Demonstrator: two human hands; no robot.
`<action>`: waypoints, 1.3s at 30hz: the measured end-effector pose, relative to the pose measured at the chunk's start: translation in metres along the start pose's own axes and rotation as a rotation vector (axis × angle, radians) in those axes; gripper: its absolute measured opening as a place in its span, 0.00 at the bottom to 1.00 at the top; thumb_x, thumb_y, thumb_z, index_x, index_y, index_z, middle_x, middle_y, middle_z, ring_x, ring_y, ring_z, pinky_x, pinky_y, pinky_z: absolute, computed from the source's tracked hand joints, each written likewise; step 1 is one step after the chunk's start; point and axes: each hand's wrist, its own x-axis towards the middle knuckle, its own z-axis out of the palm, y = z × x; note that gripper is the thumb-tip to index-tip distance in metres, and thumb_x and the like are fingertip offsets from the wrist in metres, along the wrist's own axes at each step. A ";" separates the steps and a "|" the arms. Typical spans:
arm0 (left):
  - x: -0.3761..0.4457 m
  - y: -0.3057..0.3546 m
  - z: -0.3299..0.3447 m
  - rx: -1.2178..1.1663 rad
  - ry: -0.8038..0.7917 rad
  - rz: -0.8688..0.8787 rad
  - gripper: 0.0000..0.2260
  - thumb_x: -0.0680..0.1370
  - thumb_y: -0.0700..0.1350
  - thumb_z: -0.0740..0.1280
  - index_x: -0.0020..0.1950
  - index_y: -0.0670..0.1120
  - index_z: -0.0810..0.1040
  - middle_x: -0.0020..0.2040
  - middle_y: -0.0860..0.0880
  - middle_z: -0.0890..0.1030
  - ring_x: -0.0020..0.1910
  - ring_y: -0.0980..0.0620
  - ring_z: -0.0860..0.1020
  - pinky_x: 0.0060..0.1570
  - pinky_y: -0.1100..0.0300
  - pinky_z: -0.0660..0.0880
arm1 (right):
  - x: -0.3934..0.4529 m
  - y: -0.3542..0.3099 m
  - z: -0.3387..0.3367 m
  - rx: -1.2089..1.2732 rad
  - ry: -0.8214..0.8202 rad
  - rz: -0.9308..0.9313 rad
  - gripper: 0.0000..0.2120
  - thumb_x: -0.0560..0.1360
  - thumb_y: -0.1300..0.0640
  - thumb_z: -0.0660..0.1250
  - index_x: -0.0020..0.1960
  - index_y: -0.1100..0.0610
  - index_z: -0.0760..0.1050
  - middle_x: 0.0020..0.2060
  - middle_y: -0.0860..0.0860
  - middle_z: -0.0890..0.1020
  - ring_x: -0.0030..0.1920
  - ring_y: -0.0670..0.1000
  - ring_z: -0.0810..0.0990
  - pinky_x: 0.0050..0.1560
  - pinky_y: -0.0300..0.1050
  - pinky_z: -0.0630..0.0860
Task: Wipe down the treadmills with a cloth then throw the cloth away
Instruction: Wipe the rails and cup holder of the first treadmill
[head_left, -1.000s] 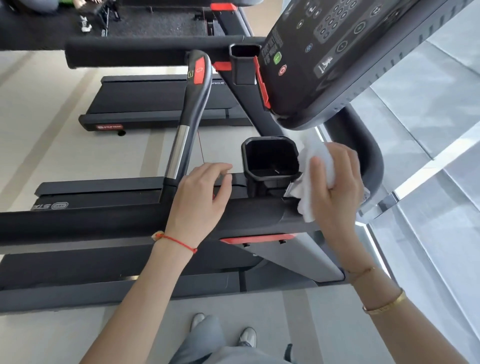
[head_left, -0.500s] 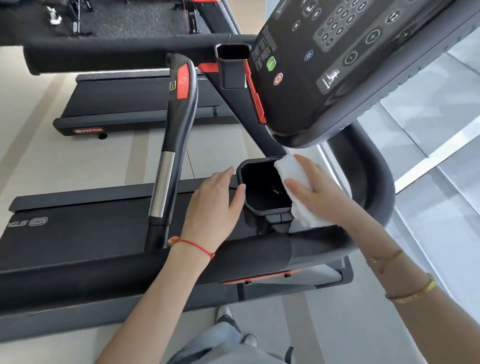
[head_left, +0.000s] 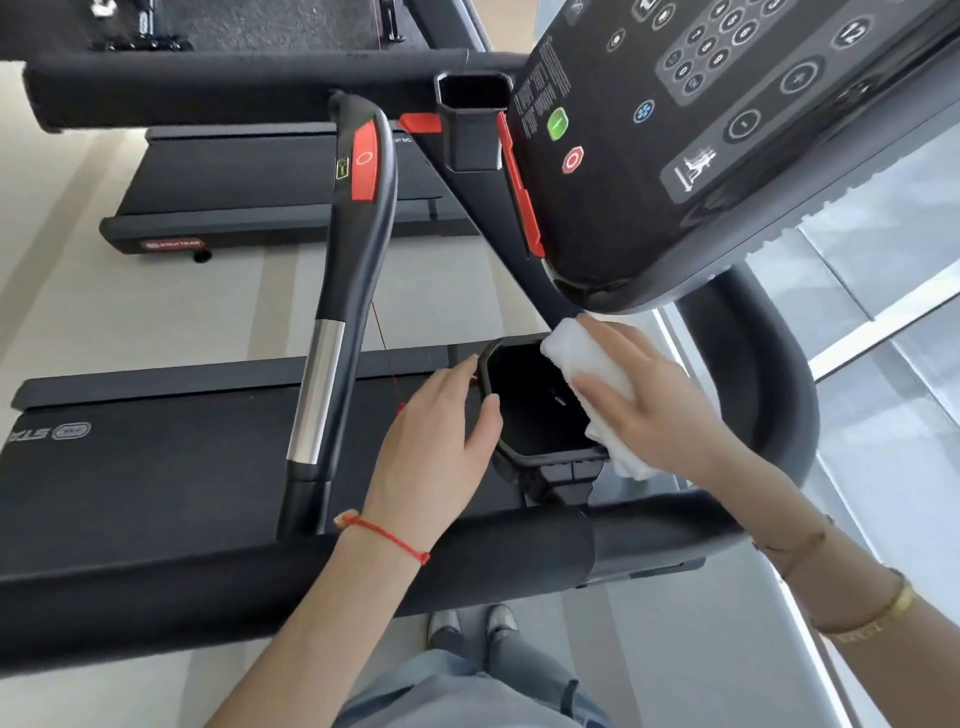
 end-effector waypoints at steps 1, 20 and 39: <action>0.000 0.000 0.000 -0.004 0.007 -0.002 0.21 0.82 0.51 0.58 0.75 0.49 0.68 0.61 0.52 0.77 0.57 0.55 0.76 0.55 0.65 0.71 | -0.001 -0.003 -0.002 -0.003 -0.010 -0.053 0.25 0.79 0.49 0.62 0.75 0.46 0.61 0.72 0.41 0.65 0.60 0.47 0.74 0.55 0.41 0.69; -0.003 -0.002 0.002 -0.007 0.019 -0.054 0.22 0.80 0.54 0.58 0.74 0.51 0.69 0.60 0.54 0.78 0.59 0.57 0.76 0.60 0.55 0.75 | 0.049 -0.012 -0.007 -0.298 -0.237 -0.455 0.22 0.81 0.48 0.57 0.74 0.50 0.63 0.68 0.46 0.69 0.61 0.54 0.75 0.54 0.54 0.75; -0.002 -0.005 0.002 -0.013 0.007 -0.035 0.22 0.80 0.55 0.57 0.74 0.53 0.68 0.59 0.55 0.78 0.58 0.58 0.76 0.60 0.58 0.75 | 0.009 -0.003 -0.008 -0.219 -0.156 -0.334 0.27 0.82 0.54 0.55 0.78 0.57 0.52 0.75 0.54 0.57 0.72 0.54 0.60 0.66 0.31 0.51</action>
